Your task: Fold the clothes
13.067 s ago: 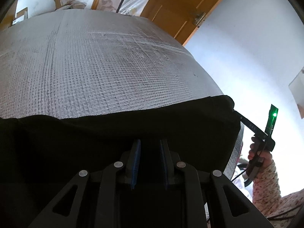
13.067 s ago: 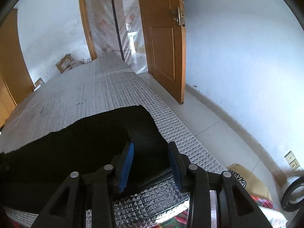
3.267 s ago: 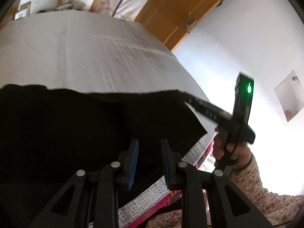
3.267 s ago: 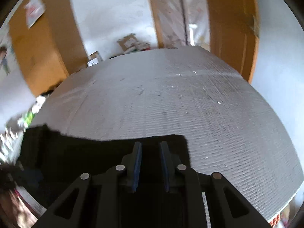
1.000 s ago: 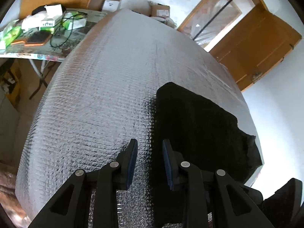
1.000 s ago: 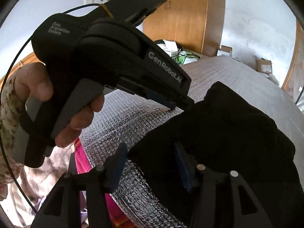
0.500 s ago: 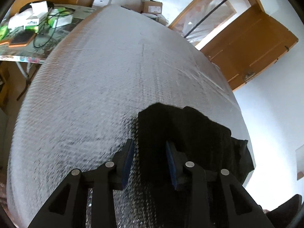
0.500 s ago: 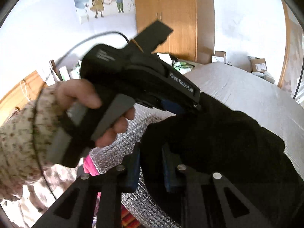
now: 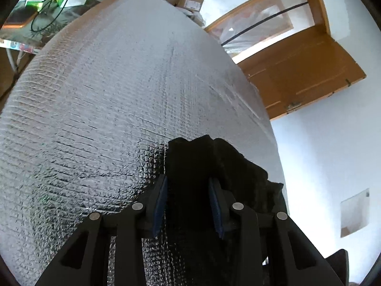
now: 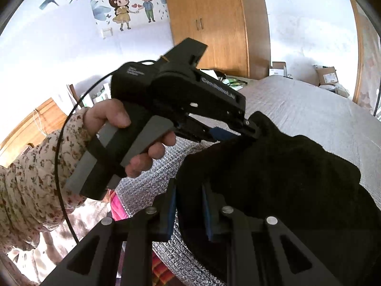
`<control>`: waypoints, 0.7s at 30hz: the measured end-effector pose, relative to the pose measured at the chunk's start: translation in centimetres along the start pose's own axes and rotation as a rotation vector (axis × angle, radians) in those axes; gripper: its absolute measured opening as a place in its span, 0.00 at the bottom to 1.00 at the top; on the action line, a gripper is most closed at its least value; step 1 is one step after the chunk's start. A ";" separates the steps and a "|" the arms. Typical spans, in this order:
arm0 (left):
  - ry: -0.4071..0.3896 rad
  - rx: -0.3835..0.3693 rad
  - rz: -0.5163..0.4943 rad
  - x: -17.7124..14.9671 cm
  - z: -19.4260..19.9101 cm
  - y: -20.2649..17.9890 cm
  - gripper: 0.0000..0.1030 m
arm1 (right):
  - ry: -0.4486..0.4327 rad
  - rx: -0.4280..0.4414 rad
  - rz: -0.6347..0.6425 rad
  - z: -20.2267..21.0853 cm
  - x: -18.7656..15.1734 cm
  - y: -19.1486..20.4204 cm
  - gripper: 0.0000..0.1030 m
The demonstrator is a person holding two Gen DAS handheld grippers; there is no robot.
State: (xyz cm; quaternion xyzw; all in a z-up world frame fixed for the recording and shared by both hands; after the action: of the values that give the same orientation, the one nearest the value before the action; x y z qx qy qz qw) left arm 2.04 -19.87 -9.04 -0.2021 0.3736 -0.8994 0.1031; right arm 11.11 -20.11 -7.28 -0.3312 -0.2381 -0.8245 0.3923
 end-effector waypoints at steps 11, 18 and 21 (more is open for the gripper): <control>-0.022 0.006 0.036 0.0 0.0 -0.6 0.20 | -0.019 -0.002 -0.003 1.4 -1.1 1.1 0.20; -0.070 -0.025 0.012 0.0 1.6 -1.5 0.14 | -0.046 0.008 0.008 2.1 -0.7 1.4 0.20; -0.097 -0.038 0.017 0.1 2.6 -1.5 0.14 | -0.061 0.015 0.014 2.5 -0.1 1.9 0.20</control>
State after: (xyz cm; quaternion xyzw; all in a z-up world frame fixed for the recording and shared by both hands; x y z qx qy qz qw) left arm 3.03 -20.50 -6.22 -0.2441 0.3867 -0.8805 0.1251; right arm 13.62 -19.55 -5.43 -0.3548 -0.2537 -0.8095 0.3931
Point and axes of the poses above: each gripper's, at about its wrist camera, not at the fingertips, and z roughly against the way its jaws point, y to its left, x to its top, the point moved 9 cm from there along -z, roughly the way its jaws point, and after that the axes turned 3 degrees about y, right-handed, at the moved point
